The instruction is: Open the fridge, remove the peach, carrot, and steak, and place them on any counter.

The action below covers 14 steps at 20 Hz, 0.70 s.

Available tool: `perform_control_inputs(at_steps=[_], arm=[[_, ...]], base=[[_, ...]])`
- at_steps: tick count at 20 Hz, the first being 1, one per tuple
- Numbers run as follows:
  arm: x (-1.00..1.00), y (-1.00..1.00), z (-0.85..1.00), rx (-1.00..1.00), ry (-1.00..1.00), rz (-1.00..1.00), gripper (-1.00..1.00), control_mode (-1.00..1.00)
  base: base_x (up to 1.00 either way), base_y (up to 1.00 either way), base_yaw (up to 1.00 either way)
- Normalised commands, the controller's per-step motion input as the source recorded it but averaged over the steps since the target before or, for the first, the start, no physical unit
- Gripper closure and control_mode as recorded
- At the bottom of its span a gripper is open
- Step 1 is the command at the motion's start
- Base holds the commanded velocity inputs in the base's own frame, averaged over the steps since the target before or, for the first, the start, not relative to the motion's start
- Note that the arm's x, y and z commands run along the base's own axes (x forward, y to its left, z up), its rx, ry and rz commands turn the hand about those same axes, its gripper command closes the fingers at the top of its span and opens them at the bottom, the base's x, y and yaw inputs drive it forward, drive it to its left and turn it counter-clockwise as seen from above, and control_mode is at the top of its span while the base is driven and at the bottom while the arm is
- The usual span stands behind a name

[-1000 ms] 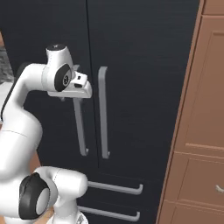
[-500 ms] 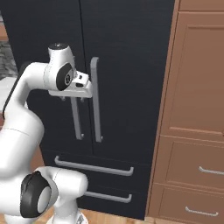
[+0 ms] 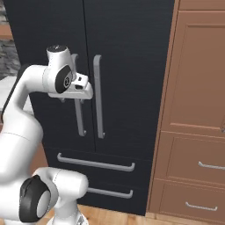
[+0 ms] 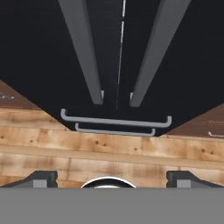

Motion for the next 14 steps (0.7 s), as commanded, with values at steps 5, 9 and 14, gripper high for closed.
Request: perform_control_inputs(at_steps=[5,9,14], arm=[[0.05,0.02,-0.31,0.01,-0.09,-0.03,-1.0,-1.0],[0.61,-0.03,-0.38,0.0,-0.15,-0.06,-1.0,-1.0],[0.29,-0.17,-0.18,0.01,-0.32,-0.07,-1.0,-1.0]], base=[[0.0,0.05,-0.02],[0.0,0.0,0.0],[0.0,0.0,0.0]])
